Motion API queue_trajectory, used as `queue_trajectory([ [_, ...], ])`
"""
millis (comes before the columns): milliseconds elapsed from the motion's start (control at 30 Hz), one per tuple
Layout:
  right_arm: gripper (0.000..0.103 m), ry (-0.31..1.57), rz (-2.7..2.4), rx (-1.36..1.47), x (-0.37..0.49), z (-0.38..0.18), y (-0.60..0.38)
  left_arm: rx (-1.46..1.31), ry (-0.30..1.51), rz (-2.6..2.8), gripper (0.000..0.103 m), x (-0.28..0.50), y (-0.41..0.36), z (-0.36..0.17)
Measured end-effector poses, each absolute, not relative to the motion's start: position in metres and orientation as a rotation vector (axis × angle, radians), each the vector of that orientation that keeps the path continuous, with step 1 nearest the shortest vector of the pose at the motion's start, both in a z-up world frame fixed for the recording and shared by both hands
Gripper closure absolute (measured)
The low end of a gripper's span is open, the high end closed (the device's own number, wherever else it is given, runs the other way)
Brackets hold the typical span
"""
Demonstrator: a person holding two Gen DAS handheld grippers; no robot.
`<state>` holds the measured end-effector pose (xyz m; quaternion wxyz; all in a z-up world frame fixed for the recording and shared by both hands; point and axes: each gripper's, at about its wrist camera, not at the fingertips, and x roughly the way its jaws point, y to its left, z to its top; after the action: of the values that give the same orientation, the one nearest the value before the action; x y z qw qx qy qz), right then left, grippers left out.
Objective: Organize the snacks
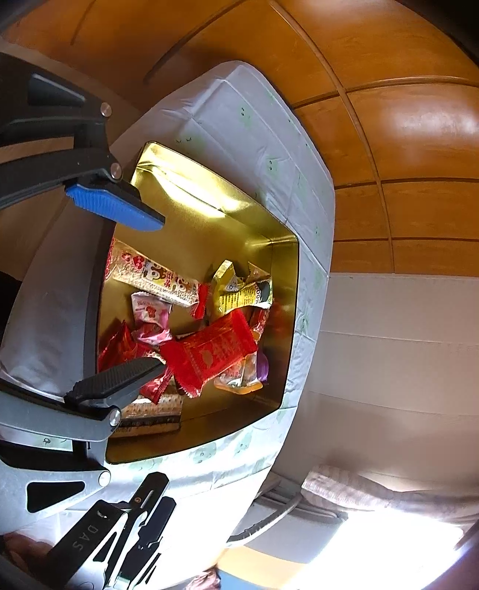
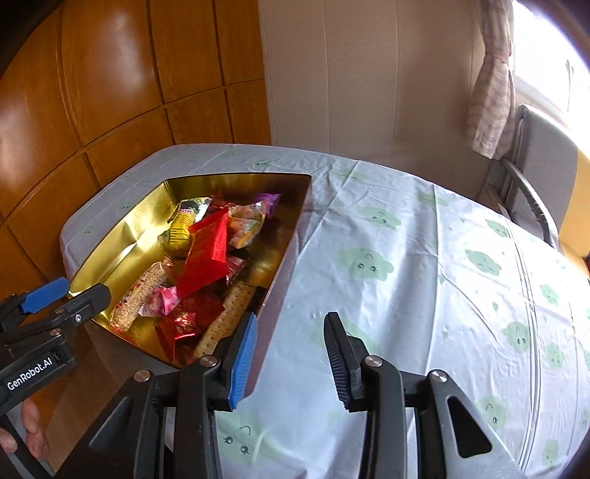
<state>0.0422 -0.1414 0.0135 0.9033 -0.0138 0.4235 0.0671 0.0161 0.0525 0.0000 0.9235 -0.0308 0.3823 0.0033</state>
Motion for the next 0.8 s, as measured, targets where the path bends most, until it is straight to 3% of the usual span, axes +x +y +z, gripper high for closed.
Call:
queue_trajectory([
  [800, 0.064, 0.817, 0.116, -0.051, 0.024, 0.018, -0.135, -0.017, 0.721, 0.018, 0.016, 0.000, 0.033, 0.009],
])
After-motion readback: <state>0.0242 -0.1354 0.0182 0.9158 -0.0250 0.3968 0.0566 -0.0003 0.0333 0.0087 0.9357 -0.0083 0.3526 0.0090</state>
